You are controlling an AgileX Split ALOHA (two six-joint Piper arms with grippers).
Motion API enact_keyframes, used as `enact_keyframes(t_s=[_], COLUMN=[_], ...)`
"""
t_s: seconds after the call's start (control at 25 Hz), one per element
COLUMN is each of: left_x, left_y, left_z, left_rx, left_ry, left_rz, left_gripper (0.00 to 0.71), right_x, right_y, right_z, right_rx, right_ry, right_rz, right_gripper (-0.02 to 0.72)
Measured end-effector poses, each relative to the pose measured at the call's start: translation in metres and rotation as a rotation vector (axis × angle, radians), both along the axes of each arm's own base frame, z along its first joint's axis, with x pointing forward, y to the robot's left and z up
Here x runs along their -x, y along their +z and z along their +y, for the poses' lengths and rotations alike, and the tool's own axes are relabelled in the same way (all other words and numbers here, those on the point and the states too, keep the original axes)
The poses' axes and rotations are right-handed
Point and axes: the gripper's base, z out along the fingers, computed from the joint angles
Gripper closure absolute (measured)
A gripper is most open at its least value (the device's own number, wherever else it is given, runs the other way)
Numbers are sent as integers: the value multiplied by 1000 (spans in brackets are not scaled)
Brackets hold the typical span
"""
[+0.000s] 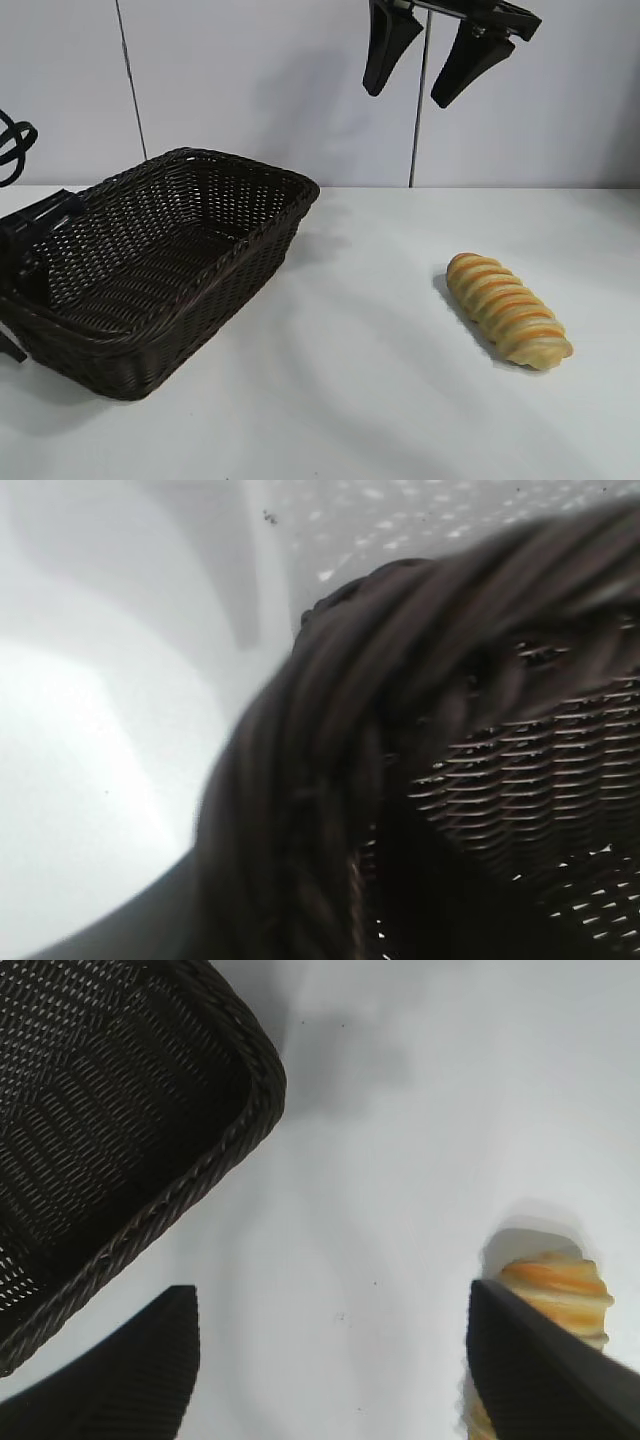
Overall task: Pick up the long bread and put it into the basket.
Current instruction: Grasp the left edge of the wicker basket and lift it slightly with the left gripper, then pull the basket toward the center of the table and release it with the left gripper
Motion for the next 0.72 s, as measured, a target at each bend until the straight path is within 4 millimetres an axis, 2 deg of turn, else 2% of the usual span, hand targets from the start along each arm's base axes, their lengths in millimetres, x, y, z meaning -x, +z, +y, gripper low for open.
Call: enact_keyframes(t_s=[0.4,0.56,0.72], left_x=[5,-2,-6], left_y=[33,50,57], left_z=[-1,-2,-3], left_rx=[8,13,6], left_ry=[-53,-82,-131], left_rz=[-27,-66,-95], left_gripper=[608,608,608], right_x=[0,0,0], right_y=[0,0,0], right_z=[0,0,0], right_rx=[0,0,0], right_ry=[0,0,0], right_rz=[0,0,0], right_gripper=[164,164,164])
